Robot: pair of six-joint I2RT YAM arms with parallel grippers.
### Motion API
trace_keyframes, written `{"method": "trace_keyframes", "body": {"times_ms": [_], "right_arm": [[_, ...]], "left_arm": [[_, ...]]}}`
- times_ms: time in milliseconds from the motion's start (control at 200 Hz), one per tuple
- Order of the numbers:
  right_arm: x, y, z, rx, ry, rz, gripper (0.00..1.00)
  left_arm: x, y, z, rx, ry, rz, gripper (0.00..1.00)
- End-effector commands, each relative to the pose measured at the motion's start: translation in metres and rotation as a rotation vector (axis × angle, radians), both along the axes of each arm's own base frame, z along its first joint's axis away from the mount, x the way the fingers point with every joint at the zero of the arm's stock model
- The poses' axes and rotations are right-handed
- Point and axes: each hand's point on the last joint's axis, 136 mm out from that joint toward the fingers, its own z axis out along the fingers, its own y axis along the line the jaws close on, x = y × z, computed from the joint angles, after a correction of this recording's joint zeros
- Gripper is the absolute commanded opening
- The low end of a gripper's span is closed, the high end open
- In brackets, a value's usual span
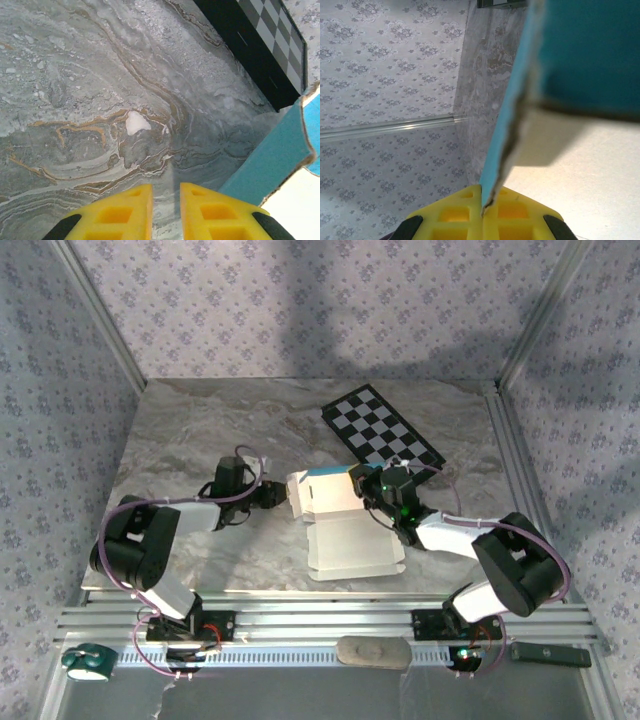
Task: Fold the paper box
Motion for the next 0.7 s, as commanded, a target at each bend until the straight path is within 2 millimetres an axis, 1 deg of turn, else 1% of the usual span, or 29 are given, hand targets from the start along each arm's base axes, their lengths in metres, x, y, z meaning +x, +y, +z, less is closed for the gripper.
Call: {"method": "trace_keyframes", "body": {"times_ms": [0,160,390,575,695], "right_arm": [[0.001,0.000,0.001,-0.006,-0.016,0.009,0.00],[0.003,-0.001,0.001,0.003,-0.014,0.005,0.00],[0.004,-0.001,0.003,0.008,-0.011,0.008,0.00],[0.007,-0.002,0.005,0.012,-0.002,0.015,0.00],[0.009,-0.003,0.005,0.015,0.006,0.020,0.00]], "left_arm": [[-0.003,-0.012,0.019,-0.027,-0.073,-0.075,0.23],[-0.004,-0.020,0.020,-0.022,-0.075,-0.095,0.25],[-0.005,-0.026,0.031,-0.026,-0.126,-0.109,0.27],[-0.011,-0.026,0.036,-0.024,-0.170,-0.149,0.30],[-0.020,-0.028,0.045,-0.037,-0.213,-0.195,0.34]]}}
